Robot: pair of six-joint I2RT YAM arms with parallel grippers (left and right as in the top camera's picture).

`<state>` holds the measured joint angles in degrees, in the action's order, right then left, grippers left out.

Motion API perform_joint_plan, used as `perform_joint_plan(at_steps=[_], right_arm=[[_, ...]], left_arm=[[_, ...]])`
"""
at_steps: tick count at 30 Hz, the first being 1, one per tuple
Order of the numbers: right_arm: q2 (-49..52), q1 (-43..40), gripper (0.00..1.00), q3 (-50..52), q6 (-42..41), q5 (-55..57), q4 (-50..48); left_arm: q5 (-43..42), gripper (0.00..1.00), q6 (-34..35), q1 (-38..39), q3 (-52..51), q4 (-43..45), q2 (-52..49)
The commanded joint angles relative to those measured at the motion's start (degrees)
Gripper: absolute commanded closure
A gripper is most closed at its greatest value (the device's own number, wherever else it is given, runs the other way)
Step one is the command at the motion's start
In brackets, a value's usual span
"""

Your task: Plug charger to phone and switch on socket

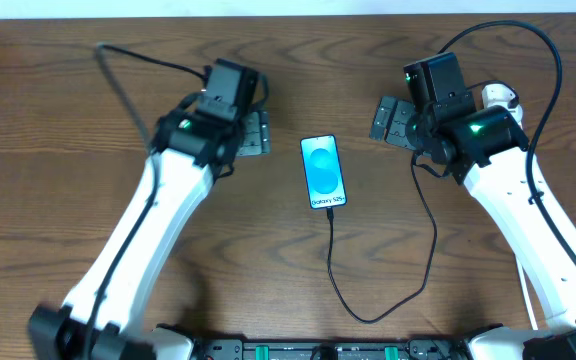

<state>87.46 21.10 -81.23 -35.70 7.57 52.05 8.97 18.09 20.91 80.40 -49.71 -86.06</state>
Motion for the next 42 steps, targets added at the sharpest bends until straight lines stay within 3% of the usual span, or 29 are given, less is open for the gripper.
perform_joint_plan(at_steps=[1,16,27,36,42], right_arm=[[-0.5,-0.4,0.01,0.3,0.6,1.1,0.5],[-0.5,-0.4,0.01,0.3,0.7,-0.6,0.9],[-0.5,-1.5,0.01,0.2,12.8,-12.3,-1.6],[-0.5,-12.8,0.01,-3.8,22.2,-31.3,2.7],[-0.5,-22.8,0.01,-9.0,28.3,-33.4,11.0]], left_arm=[[3.3,0.18,-0.9,0.0,0.5,-1.5,4.0],[3.3,0.18,-0.9,0.0,0.5,-3.0,6.3],[3.3,0.18,-0.9,0.0,0.5,-3.0,6.3],[3.3,0.18,-0.9,0.0,0.5,-3.0,6.3],[3.3,0.18,-0.9,0.0,0.5,-3.0,6.3]])
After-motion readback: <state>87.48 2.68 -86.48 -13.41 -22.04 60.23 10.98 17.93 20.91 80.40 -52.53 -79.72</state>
